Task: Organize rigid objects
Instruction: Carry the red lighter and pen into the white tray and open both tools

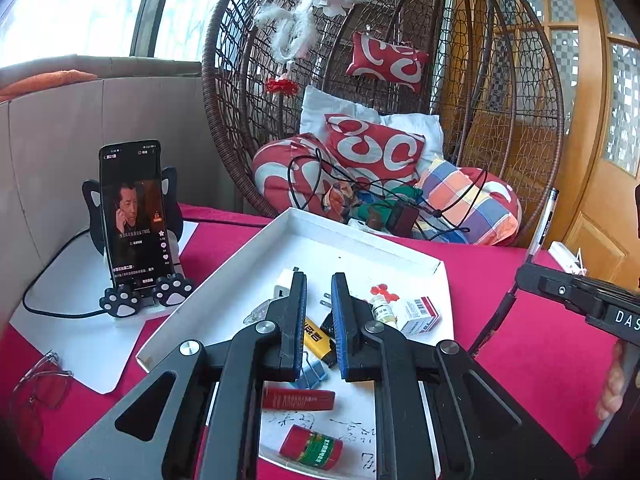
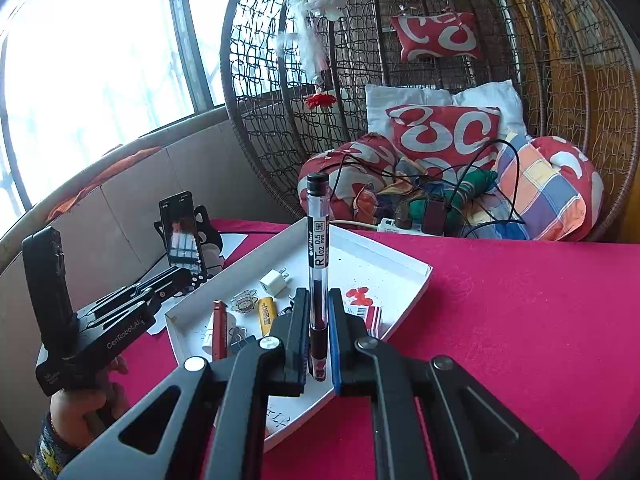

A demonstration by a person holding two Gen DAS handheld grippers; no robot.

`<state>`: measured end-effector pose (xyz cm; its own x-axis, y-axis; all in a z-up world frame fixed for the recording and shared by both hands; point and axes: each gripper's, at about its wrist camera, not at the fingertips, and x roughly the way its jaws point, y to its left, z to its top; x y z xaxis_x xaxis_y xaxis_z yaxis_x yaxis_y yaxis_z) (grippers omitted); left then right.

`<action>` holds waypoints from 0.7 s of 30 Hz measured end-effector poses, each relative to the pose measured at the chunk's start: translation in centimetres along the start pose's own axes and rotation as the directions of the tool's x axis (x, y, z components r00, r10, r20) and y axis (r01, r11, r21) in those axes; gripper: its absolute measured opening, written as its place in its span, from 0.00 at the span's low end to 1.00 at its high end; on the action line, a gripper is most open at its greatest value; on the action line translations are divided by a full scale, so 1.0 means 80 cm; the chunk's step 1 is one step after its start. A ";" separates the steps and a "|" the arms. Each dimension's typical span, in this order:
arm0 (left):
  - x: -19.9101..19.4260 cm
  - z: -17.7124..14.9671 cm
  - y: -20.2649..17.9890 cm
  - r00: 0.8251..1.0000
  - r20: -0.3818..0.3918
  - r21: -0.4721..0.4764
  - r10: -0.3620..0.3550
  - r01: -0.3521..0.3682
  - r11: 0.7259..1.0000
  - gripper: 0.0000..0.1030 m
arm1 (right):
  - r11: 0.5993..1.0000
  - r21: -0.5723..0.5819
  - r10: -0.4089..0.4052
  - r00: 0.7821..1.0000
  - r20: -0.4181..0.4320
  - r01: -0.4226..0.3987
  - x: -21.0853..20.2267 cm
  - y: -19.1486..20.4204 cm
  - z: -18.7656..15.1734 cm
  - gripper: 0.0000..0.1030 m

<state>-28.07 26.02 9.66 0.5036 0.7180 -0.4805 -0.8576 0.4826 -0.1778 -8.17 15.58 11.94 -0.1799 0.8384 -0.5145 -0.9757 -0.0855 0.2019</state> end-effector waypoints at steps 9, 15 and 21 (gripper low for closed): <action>0.032 -0.018 -0.005 0.997 -0.069 -0.023 -0.024 0.022 0.999 0.17 | 0.998 -0.054 -0.025 0.991 -0.133 0.018 0.086 0.028 -0.009 0.07; 0.028 -0.022 0.009 0.998 -0.049 -0.067 0.041 -0.044 0.997 0.85 | 0.998 -0.033 -0.048 0.988 -0.149 0.044 0.113 0.033 -0.014 0.13; 0.029 -0.023 0.011 0.996 -0.031 -0.070 0.088 -0.090 0.994 1.00 | 0.991 0.078 -0.101 0.989 -0.108 0.110 0.090 0.004 -0.025 0.82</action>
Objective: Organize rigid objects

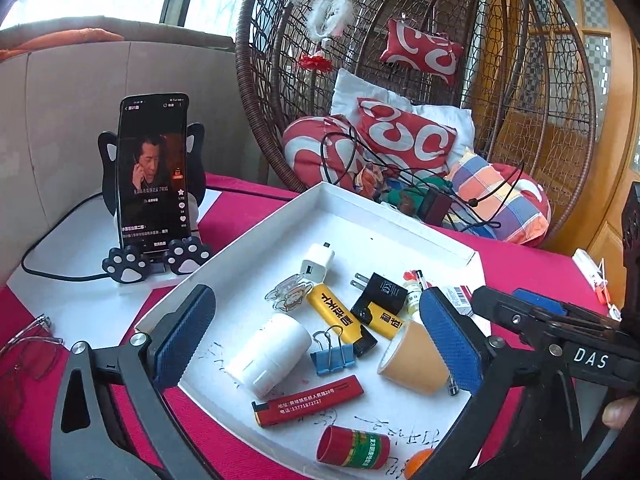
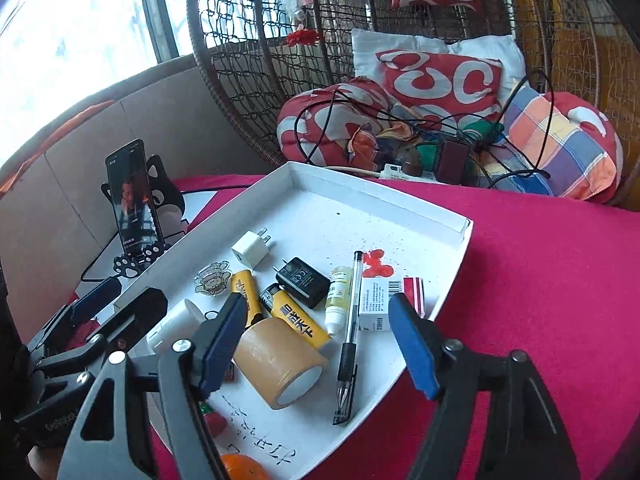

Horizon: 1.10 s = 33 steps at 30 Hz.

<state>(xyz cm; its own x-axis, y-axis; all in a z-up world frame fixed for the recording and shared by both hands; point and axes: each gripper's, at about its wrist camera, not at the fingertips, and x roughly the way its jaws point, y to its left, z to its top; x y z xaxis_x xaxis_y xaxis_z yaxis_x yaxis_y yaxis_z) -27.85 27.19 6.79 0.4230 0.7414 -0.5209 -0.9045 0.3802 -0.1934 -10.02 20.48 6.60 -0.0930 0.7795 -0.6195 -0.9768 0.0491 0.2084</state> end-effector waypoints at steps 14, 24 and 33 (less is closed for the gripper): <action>-0.028 0.005 -0.029 0.997 -0.011 0.087 0.071 -0.070 0.994 1.00 | 1.000 -0.019 0.003 0.984 0.178 0.000 -0.070 0.006 -0.027 1.00; -0.057 0.005 -0.054 0.982 0.047 0.154 0.185 -0.191 0.970 1.00 | 0.997 -0.057 -0.039 0.966 0.256 0.055 -0.105 0.009 -0.033 1.00; -0.110 0.015 -0.082 0.980 0.111 0.149 0.163 -0.179 0.973 1.00 | 0.993 -0.075 -0.057 0.937 0.344 0.088 -0.145 0.005 -0.041 1.00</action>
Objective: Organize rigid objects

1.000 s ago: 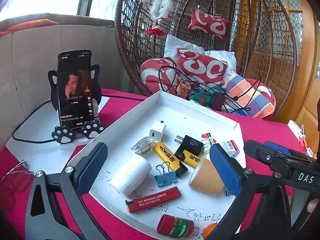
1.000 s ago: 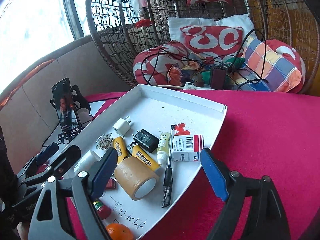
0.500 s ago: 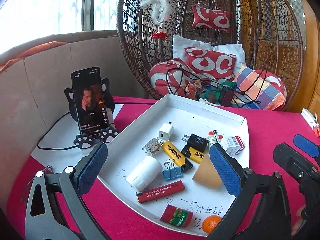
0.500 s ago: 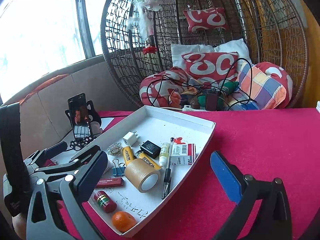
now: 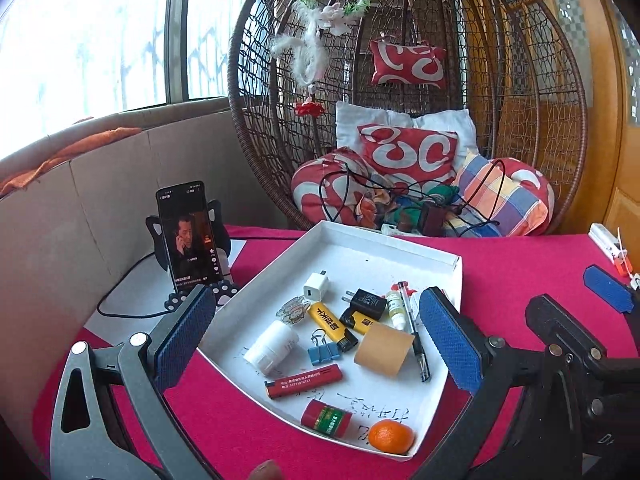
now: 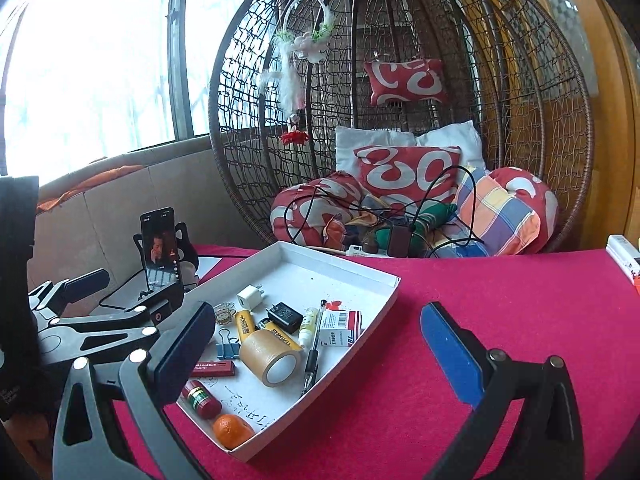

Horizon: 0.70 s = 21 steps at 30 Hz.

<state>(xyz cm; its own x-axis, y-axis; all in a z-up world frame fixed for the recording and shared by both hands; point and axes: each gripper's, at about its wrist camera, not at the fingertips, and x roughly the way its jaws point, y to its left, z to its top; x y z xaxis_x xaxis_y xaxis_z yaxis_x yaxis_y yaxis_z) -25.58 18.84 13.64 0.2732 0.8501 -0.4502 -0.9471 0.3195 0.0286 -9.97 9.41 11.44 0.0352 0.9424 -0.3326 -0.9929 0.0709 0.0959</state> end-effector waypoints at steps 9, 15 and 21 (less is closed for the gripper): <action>-0.029 -0.008 -0.012 0.993 0.018 0.015 0.113 -0.114 0.993 1.00 | 0.983 -0.017 -0.177 0.975 0.136 0.181 -0.052 -0.006 0.007 1.00; -0.047 -0.022 -0.029 0.995 -0.045 0.067 0.093 -0.089 0.994 1.00 | 0.982 0.003 -0.186 0.955 0.233 0.191 -0.088 -0.016 0.008 1.00; -0.072 -0.029 -0.035 0.997 -0.070 0.049 0.020 -0.016 0.999 1.00 | 0.987 0.093 -0.150 0.965 0.214 0.133 -0.114 -0.047 0.006 1.00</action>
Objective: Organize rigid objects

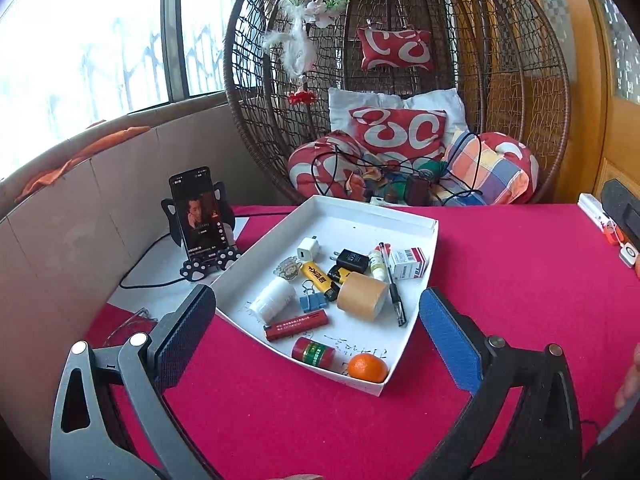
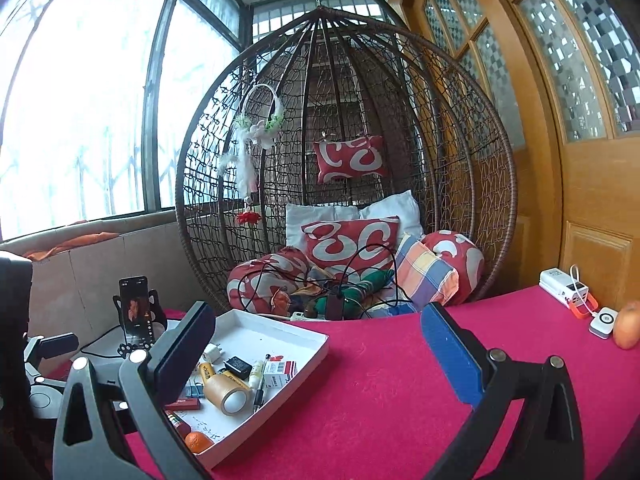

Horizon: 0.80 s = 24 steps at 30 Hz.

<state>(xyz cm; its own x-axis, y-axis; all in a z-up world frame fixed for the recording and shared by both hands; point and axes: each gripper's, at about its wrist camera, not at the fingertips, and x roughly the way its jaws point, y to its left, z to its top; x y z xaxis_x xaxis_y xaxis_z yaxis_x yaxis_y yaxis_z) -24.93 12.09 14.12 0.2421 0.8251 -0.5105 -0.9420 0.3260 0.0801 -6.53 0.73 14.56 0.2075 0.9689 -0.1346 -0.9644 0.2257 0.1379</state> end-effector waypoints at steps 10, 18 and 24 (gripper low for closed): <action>-0.024 -0.014 -0.003 0.995 -0.064 -0.087 -0.078 0.072 0.994 1.00 | 0.992 0.124 -0.027 0.998 -0.049 0.033 -0.036 -0.035 -0.020 1.00; -0.027 -0.017 -0.017 0.994 -0.080 -0.049 -0.068 0.064 0.997 1.00 | 0.988 0.143 -0.054 0.997 -0.057 0.061 -0.043 -0.044 -0.026 1.00; -0.028 -0.018 -0.020 0.995 -0.077 -0.027 -0.065 0.063 0.998 1.00 | 0.989 0.137 -0.045 0.996 -0.075 0.055 -0.044 -0.043 -0.029 1.00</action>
<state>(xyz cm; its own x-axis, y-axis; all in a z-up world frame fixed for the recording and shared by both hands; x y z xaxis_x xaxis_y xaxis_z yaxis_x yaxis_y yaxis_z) -24.30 9.03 13.91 0.2846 0.7642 -0.5788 -0.9306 0.3652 0.0246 -4.28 -3.68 12.32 0.2380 0.9474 -0.2140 -0.9199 0.2906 0.2635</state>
